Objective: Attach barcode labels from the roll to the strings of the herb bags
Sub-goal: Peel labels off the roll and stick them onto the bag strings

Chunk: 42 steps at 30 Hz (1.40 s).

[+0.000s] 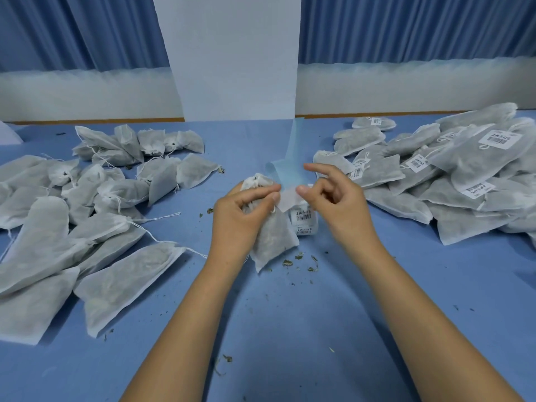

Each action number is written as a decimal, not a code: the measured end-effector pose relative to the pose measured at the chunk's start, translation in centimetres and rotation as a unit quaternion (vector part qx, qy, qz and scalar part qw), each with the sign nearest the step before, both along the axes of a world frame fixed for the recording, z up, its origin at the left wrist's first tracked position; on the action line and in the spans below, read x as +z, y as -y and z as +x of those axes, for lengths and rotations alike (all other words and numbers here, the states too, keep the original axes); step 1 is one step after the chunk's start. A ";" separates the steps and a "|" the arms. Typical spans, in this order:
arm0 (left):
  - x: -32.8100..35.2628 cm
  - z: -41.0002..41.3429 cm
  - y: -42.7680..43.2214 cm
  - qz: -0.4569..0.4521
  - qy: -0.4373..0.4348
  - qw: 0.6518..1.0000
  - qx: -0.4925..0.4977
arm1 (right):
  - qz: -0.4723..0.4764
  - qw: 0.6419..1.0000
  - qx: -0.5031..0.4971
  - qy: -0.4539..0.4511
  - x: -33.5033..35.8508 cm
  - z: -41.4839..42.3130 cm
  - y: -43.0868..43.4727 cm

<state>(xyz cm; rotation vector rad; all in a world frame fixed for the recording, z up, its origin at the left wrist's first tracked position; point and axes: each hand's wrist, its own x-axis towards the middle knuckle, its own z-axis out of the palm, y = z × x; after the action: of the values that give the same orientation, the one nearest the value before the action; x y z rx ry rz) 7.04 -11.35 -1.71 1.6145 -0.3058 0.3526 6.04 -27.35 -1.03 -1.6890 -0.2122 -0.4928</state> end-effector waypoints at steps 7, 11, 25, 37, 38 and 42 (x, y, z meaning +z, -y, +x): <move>0.2 0.1 -0.4 -0.014 -0.019 1.000 -0.015 | -0.011 1.000 0.021 0.013 0.5 -0.8 -0.2; 0.5 0.3 -1.5 -0.068 -0.046 0.996 -0.036 | 0.102 0.993 -0.006 0.052 1.7 -0.9 1.8; 0.2 -0.1 -0.9 -0.006 -0.026 0.983 -0.182 | -0.105 0.984 0.031 0.143 0.4 -2.0 -1.4; 0.6 -0.3 -1.8 -0.025 -0.015 0.964 -0.264 | -0.230 0.951 0.002 0.207 0.5 -1.4 -0.8; 0.7 -0.3 -1.8 -0.030 -0.018 0.960 -0.279 | -0.227 0.951 0.000 0.208 0.5 -1.4 -0.8; 0.7 -0.2 -1.6 -0.094 -0.036 0.956 -0.276 | -0.215 0.956 0.016 0.197 0.8 -1.5 -0.7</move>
<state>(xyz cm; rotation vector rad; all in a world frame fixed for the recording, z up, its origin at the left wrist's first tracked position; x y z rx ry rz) 6.87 -9.73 -1.06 1.2862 -0.6308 -0.1044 4.57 -26.69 -0.28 -1.9907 -0.6770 -0.7999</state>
